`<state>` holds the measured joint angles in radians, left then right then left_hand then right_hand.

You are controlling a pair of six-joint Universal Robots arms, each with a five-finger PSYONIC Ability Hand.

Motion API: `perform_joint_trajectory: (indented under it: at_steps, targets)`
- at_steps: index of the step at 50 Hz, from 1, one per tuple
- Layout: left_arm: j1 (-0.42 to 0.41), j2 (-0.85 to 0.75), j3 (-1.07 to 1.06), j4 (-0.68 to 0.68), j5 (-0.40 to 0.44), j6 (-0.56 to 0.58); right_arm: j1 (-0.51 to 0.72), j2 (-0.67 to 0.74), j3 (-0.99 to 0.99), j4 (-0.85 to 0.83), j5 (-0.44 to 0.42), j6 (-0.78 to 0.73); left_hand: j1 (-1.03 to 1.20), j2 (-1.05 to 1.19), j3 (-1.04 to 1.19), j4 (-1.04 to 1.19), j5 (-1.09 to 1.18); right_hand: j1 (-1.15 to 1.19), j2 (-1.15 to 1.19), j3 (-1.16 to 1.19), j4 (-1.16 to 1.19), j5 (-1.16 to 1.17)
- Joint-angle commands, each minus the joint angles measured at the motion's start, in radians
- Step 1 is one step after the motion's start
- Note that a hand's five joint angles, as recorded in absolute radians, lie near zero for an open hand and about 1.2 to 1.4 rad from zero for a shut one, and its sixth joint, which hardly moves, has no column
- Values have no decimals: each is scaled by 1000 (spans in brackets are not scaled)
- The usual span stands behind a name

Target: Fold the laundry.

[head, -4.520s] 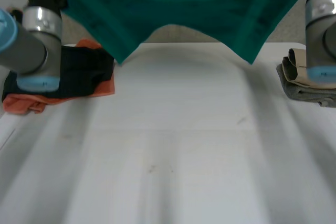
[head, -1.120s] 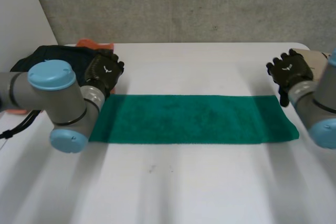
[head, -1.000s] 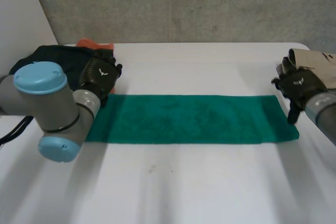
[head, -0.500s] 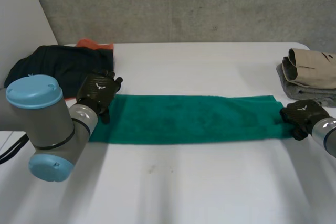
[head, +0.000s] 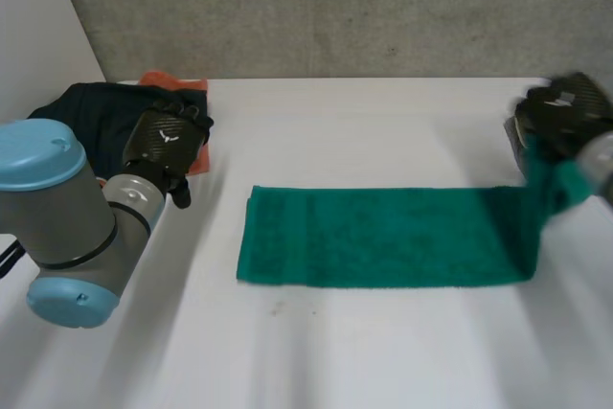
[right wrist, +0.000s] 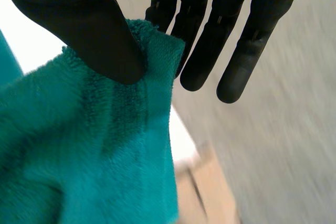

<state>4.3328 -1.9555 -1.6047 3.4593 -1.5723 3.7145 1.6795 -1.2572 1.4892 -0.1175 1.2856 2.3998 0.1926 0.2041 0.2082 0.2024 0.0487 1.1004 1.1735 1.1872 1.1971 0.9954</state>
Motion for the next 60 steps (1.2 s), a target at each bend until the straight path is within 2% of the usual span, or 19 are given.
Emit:
perform_joint_trajectory:
  at_steps: [1, 7, 14, 15, 18, 22, 25, 26, 30, 37, 40, 43, 44, 45, 46, 47, 53, 57, 60]
  targets:
    - [2, 36, -32, 0, 1, -1, 363, 61, -40, -119, -31, 39, -18, -30, -34, -28, -49, 296, 223, 209, 199, 226]
    - [2, 44, -57, 0, 1, -1, 609, 237, -99, -215, -66, -28, -18, -30, -34, -28, -49, 296, 223, 209, 199, 226]
    - [-5, 38, -70, 1, 3, -1, 692, 404, -164, -208, -52, -103, -18, -30, -34, -28, -49, 296, 223, 209, 199, 226]
    - [-5, 35, -70, 1, 3, -1, 698, 416, -171, -206, -43, -116, -18, -30, -34, -28, -49, 82, 9, -5, -15, 12]
    - [-5, 33, -69, 1, 3, -1, 698, 409, -169, -197, 0, -116, -18, -30, -34, -28, -49, -926, -999, -1013, -1023, -995]
    - [-9, 33, -60, 3, 3, -1, 686, 346, -117, -160, 124, -47, -18, -30, -34, -28, -49, -926, -999, -1013, -1023, -995]
    - [-10, 38, -55, 3, 3, -1, 666, 259, -69, -125, 152, 21, -18, -30, -34, -28, -49, -926, -999, -1013, -1023, -995]
    - [-13, 41, -52, 3, 3, -1, 614, 190, -23, -93, 149, 68, -18, -30, -34, -28, -49, -926, -999, -1013, -1023, -995]
    - [-48, 43, -29, 4, 3, -4, 479, 95, 101, -42, 104, 130, -18, -30, -34, -28, -49, -926, -999, -1013, -1023, -995]
    - [-145, 38, 6, 3, 3, -57, 336, 84, 271, -39, 61, 128, -18, -30, -34, -28, -49, -919, -993, -1006, -1016, -989]
    - [-173, 32, 20, 3, 1, -71, 283, 87, 313, -41, 61, 121, -18, -30, -34, -28, -49, -737, -810, -824, -834, -807]
    - [-194, 27, 26, 3, 1, -76, 226, 91, 338, -41, 69, 84, -18, -30, -34, -28, -49, -415, -488, -501, -511, -484]
    - [-196, 27, 26, 3, 1, -76, 217, 93, 339, -41, 75, 70, -18, -30, -34, -28, -49, -271, -344, -358, -368, -341]
    - [-197, 29, 26, 3, 0, -76, 198, 93, 333, -45, 81, 38, -18, -30, -34, -28, -49, 114, 41, 27, 17, 44]
    - [-197, 29, 26, 3, 1, -76, 192, 91, 329, -50, 84, 24, -18, -30, -34, -28, -49, 294, 221, 207, 197, 224]
    - [-197, 29, 26, 3, 0, -76, 186, 88, 324, -57, 87, 13, -18, -30, -34, -28, -49, 296, 223, 209, 199, 226]
    - [-185, 49, 14, 1, -8, -76, 242, 32, 237, -206, 142, -59, -18, -30, -34, -28, -49, 296, 223, 209, 199, 226]
    - [-150, 90, 5, -9, -9, -77, 414, 24, 131, -214, 144, -53, -18, -30, -34, -28, -49, 296, 223, 209, 199, 226]
    - [-99, 115, -18, -9, -8, -84, 538, 131, 56, -212, 127, -54, -18, -30, -34, -28, -49, 296, 223, 209, 199, 226]
